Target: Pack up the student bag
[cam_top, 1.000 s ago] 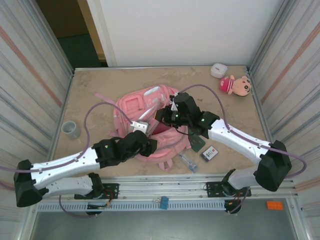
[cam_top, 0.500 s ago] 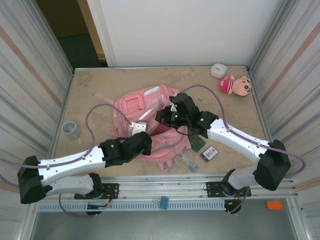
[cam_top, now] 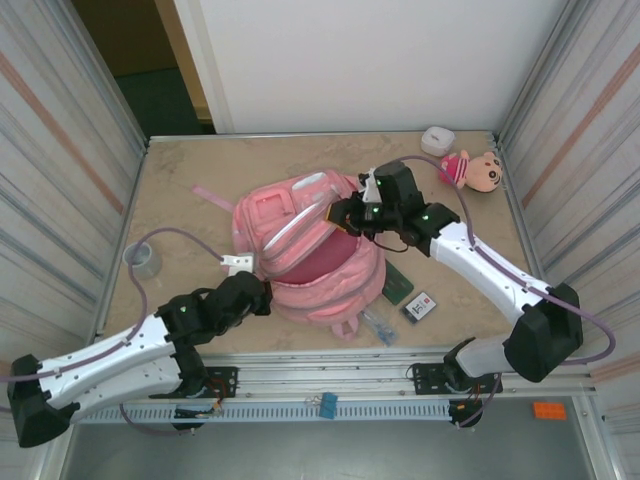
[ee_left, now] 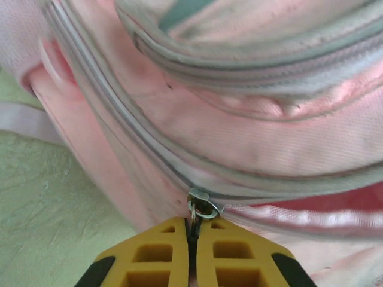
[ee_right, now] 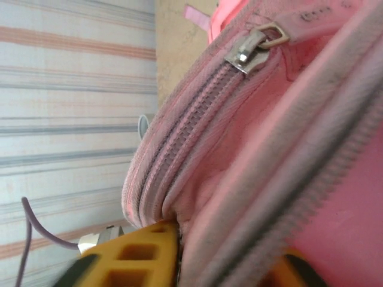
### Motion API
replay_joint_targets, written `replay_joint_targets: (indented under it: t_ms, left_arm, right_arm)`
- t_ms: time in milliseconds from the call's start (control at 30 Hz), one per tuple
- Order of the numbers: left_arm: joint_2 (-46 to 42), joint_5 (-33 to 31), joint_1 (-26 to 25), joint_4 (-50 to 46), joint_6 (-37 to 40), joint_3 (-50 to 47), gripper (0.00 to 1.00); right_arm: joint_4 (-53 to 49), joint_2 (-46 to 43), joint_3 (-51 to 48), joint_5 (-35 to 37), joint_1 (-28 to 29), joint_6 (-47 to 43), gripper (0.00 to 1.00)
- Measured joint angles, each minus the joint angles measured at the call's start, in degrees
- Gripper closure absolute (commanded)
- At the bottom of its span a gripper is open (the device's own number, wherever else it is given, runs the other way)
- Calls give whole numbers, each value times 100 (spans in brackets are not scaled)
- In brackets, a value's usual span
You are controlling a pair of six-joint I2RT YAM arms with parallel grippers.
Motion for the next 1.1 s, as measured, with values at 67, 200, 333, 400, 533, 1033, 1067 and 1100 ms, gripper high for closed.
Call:
replay_joint_targets:
  t_ms: [67, 200, 333, 400, 533, 1033, 1067, 1100]
  left_arm:
    - [-98, 98, 68, 107, 155, -87, 100]
    - [28, 234, 111, 256, 387, -114, 100]
    - [457, 393, 111, 321, 616, 33, 100]
    - [603, 446, 114, 365, 702, 107, 100]
    - [675, 446, 166, 452, 791, 140, 100]
    - [111, 1904, 2656, 1244, 1602, 74, 99]
    - [166, 2087, 2861, 1329, 1714, 74, 98]
    - [254, 2280, 3060, 1408, 1832, 76, 96]
  right_arm:
    - [332, -116, -160, 103, 59, 149, 46]
    - [1005, -422, -813, 601, 634, 570, 43]
    - [1255, -433, -1180, 1231, 1368, 914, 44]
    - [1325, -382, -1198, 1445, 1580, 1005, 54]
    - [1412, -256, -1178, 1674, 1674, 1056, 89]
    - [111, -83, 267, 127, 675, 219, 100]
    - [111, -59, 291, 79, 671, 219, 100]
    - [127, -26, 306, 48, 671, 221, 100]
